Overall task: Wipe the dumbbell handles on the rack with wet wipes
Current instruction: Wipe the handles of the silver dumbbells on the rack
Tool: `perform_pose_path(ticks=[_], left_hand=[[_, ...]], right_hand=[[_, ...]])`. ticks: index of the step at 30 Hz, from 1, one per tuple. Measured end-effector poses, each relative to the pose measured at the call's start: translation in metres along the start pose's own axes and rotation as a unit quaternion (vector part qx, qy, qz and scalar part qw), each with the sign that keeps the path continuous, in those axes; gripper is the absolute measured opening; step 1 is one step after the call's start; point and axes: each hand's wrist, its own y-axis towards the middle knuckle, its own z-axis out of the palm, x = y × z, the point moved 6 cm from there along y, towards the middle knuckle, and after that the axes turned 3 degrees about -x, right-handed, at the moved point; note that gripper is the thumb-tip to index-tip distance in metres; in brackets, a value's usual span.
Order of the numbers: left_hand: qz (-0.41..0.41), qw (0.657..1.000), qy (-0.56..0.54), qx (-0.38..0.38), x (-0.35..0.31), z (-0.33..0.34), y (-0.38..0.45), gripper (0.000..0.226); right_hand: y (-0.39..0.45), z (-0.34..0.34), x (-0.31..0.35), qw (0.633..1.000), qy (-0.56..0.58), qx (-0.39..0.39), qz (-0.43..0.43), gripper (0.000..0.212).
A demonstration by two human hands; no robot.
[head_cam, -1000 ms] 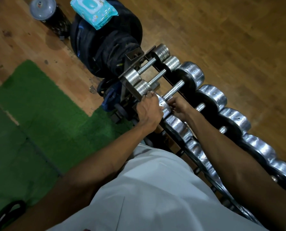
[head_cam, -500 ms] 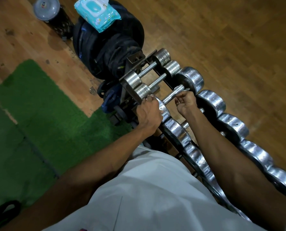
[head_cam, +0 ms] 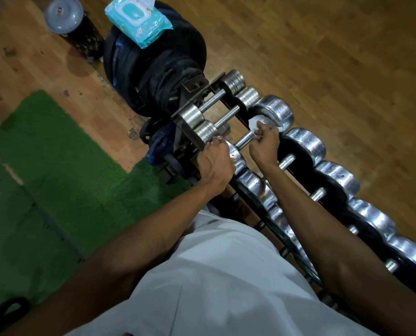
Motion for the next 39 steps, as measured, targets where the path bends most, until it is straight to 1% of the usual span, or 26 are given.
perform_pose_path(ticks=[2,4,5,7,9,12,15,16,17,18,19,20,21,23,24,26,27,28,30,31,32,33,34,36,38,39], left_hand=[[0.001,1.0,-0.007,0.002,0.001,0.001,0.0,0.045],[0.0,1.0,-0.011,0.0,0.002,0.001,0.0,0.044],[-0.001,1.0,-0.013,-0.003,0.002,0.0,0.0,0.043],[-0.003,1.0,-0.013,-0.009,0.002,0.0,-0.001,0.044],[-0.001,1.0,-0.009,-0.011,0.002,0.0,-0.001,0.043],[-0.002,1.0,-0.01,-0.014,0.003,0.0,-0.001,0.042],[-0.003,1.0,-0.008,-0.013,0.002,0.0,-0.002,0.043],[-0.004,1.0,-0.008,-0.015,0.002,0.0,-0.002,0.044],[-0.004,1.0,-0.008,-0.015,0.002,-0.001,-0.002,0.043],[-0.003,1.0,-0.008,-0.014,0.002,-0.001,-0.002,0.043],[-0.003,1.0,-0.007,-0.013,0.002,-0.001,-0.002,0.043],[-0.002,1.0,-0.005,-0.013,0.002,-0.002,-0.002,0.043],[-0.002,1.0,-0.006,-0.013,0.002,-0.002,-0.002,0.042],[-0.002,1.0,-0.014,-0.013,0.002,-0.002,-0.002,0.041],[-0.002,1.0,-0.017,-0.013,0.002,-0.002,-0.003,0.04],[-0.001,1.0,-0.017,-0.011,0.002,-0.002,-0.003,0.041],[-0.001,1.0,-0.017,-0.011,0.002,-0.002,-0.003,0.042],[0.0,1.0,-0.018,-0.011,0.002,-0.002,-0.003,0.043],[0.003,1.0,-0.014,-0.011,0.001,-0.003,-0.003,0.043],[0.004,1.0,-0.011,-0.009,0.001,-0.003,-0.003,0.042],[0.005,1.0,-0.009,-0.007,0.001,-0.003,-0.003,0.041],[0.006,1.0,-0.009,-0.007,0.001,-0.003,-0.003,0.04],[0.006,1.0,-0.01,-0.007,0.002,-0.003,-0.003,0.04],[0.006,1.0,-0.016,-0.008,0.002,-0.003,-0.004,0.04],[0.004,1.0,-0.023,-0.011,0.002,-0.003,-0.004,0.04],[0.003,1.0,-0.026,-0.011,0.003,-0.003,-0.004,0.04]], right_hand=[[0.005,0.0,0.003,0.996,-0.071,0.04,-0.036,0.051],[0.005,-0.003,0.005,0.983,-0.146,0.075,-0.084,0.057],[0.003,-0.005,0.007,0.97,-0.192,0.086,-0.12,0.06],[-0.004,-0.01,0.012,0.927,-0.304,0.091,-0.198,0.064],[-0.006,-0.014,0.013,0.898,-0.358,0.094,-0.237,0.072],[-0.001,-0.015,0.005,0.881,-0.398,0.138,-0.216,0.087],[-0.004,-0.011,0.008,0.87,-0.404,0.171,-0.224,0.092],[-0.011,-0.004,0.011,0.867,-0.382,0.208,-0.242,0.094],[-0.02,0.004,0.014,0.86,-0.347,0.263,-0.267,0.096],[-0.029,0.011,0.014,0.846,-0.316,0.316,-0.29,0.097],[-0.033,0.014,0.015,0.832,-0.303,0.346,-0.309,0.098],[-0.031,0.011,0.015,0.826,-0.317,0.342,-0.316,0.098],[-0.022,0.005,0.014,0.832,-0.341,0.314,-0.304,0.098],[-0.002,-0.014,0.012,0.86,-0.369,0.25,-0.25,0.1],[0.005,-0.021,0.012,0.874,-0.364,0.235,-0.221,0.1],[0.007,-0.022,0.012,0.883,-0.36,0.236,-0.187,0.1],[0.001,-0.016,0.014,0.878,-0.359,0.253,-0.188,0.101],[-0.008,-0.006,0.015,0.867,-0.355,0.28,-0.209,0.102],[-0.028,0.012,0.018,0.836,-0.331,0.351,-0.26,0.104],[-0.034,0.016,0.018,0.824,-0.331,0.367,-0.277,0.105],[-0.034,0.014,0.019,0.819,-0.349,0.358,-0.282,0.104],[-0.028,0.009,0.019,0.819,-0.38,0.328,-0.278,0.103],[-0.021,0.001,0.016,0.826,-0.404,0.292,-0.263,0.102],[-0.008,-0.013,0.009,0.859,-0.403,0.234,-0.211,0.102],[-0.007,-0.021,0.006,0.894,-0.356,0.211,-0.172,0.1],[-0.012,-0.021,0.009,0.906,-0.325,0.212,-0.171,0.098]])
